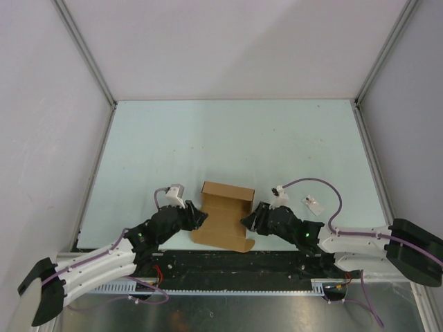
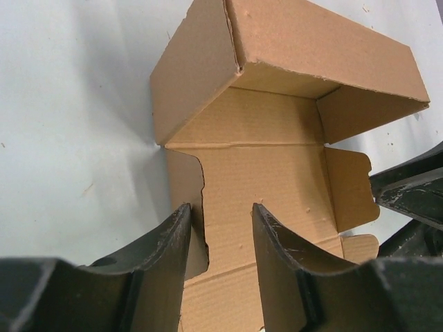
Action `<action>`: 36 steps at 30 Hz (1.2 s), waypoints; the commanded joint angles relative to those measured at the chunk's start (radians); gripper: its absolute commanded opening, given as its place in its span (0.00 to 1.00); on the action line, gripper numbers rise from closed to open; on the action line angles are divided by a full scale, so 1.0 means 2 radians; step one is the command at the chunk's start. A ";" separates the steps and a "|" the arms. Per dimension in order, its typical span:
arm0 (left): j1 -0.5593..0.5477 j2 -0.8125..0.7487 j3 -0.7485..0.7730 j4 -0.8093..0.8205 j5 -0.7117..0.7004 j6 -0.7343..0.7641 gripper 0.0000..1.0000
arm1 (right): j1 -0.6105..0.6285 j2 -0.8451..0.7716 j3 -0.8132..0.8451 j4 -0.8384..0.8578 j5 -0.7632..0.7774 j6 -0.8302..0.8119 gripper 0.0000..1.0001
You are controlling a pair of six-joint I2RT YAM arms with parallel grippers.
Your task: Fold the paper box
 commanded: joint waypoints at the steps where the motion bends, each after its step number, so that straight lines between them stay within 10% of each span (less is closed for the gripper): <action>1: -0.002 0.004 -0.004 0.026 0.016 0.016 0.45 | -0.003 0.031 0.026 0.045 -0.008 -0.008 0.45; 36: -0.006 0.114 -0.012 0.106 0.055 0.033 0.55 | -0.004 0.132 0.030 0.100 -0.022 0.000 0.44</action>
